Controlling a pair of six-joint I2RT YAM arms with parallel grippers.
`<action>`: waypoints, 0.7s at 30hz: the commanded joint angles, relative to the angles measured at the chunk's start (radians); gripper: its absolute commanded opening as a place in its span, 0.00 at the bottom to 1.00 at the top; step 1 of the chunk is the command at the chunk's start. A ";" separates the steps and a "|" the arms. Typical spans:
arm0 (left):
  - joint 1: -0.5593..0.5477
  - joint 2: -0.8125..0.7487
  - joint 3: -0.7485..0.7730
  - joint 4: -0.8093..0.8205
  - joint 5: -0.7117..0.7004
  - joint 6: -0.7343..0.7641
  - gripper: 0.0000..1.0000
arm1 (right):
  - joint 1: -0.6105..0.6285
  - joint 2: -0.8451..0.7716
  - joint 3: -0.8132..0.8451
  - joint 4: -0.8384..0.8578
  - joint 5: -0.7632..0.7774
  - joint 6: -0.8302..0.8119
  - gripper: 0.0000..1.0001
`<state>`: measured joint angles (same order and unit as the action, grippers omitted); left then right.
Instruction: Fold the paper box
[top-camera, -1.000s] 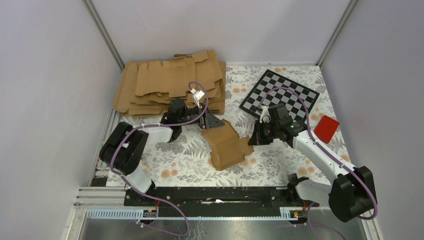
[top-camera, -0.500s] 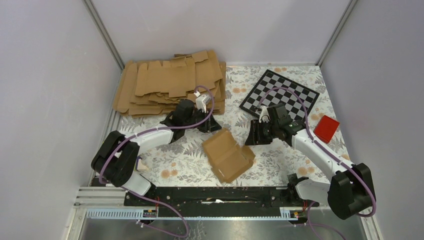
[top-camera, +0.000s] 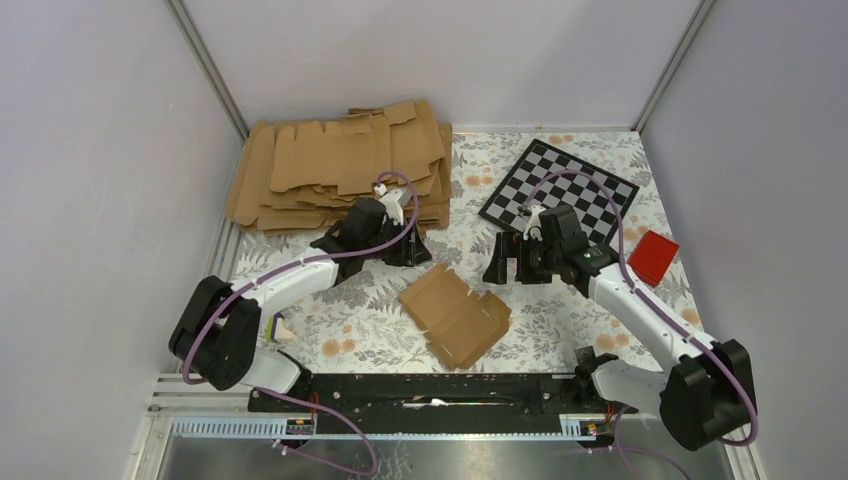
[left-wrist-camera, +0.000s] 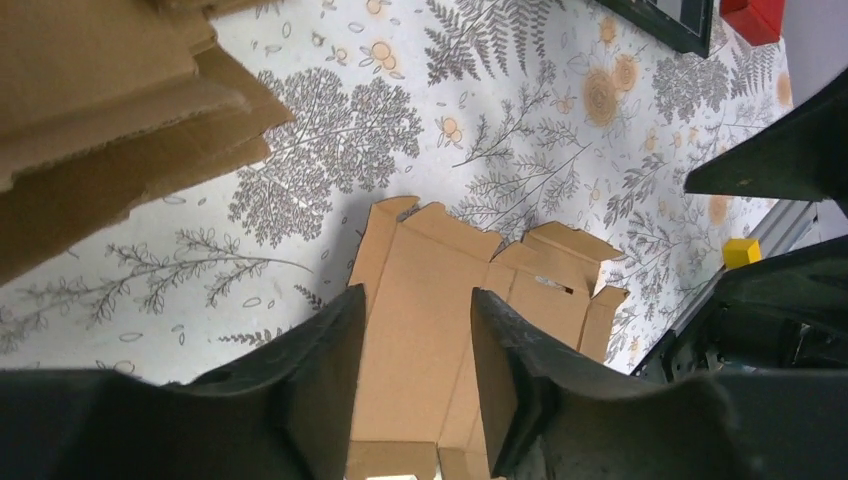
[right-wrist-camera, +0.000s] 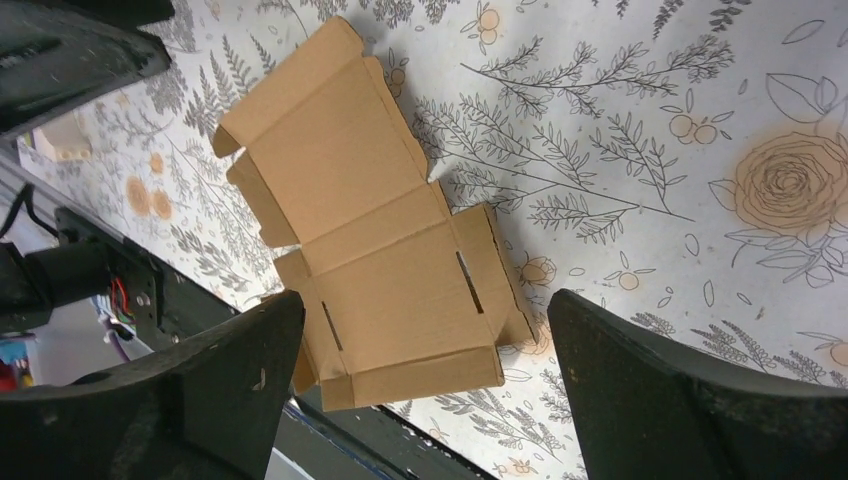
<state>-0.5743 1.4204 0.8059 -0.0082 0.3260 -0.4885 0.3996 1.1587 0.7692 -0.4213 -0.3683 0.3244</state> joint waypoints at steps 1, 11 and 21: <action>-0.002 0.004 0.038 -0.045 -0.059 -0.005 0.52 | 0.005 -0.087 -0.058 0.034 0.073 0.118 0.99; -0.002 0.179 0.062 -0.010 0.045 -0.010 0.71 | 0.005 -0.254 -0.247 0.002 0.118 0.411 1.00; -0.001 0.265 0.129 -0.087 0.168 -0.019 0.60 | 0.005 -0.509 -0.401 0.015 0.167 0.632 1.00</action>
<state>-0.5743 1.6844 0.8898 -0.0826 0.4202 -0.5049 0.3996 0.6827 0.3748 -0.4141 -0.2485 0.8658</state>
